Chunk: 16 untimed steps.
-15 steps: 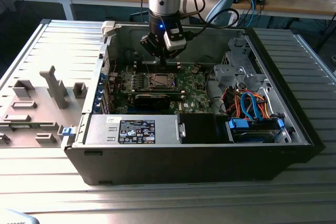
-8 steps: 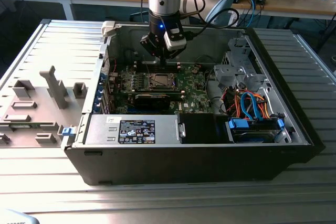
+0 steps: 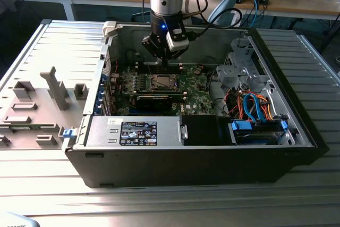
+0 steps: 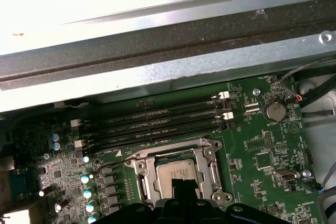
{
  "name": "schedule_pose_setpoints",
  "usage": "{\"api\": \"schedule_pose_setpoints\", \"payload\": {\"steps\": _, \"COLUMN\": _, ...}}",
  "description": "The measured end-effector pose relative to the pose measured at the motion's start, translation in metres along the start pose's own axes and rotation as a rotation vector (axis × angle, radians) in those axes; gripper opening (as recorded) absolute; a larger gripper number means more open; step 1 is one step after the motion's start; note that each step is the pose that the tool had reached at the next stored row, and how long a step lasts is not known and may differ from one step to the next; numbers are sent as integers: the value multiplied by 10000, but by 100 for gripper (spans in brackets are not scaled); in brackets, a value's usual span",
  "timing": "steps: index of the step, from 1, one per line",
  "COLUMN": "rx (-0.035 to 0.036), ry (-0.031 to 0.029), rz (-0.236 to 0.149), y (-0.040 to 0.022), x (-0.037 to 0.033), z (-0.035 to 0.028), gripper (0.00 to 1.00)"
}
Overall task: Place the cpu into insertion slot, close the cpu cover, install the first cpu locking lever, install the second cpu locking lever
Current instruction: 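Install the first cpu locking lever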
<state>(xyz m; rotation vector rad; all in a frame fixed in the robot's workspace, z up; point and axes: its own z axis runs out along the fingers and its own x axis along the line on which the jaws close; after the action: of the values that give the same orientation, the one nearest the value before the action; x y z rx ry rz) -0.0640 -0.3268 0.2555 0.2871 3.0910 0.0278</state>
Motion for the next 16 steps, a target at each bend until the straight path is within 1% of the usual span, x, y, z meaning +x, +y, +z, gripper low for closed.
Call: {"api": "schedule_pose_setpoints", "payload": {"steps": 16, "rx": -7, "ry": 4, "rz": -191, "y": 0, "x": 0, "z": 0, "gripper": 11}}
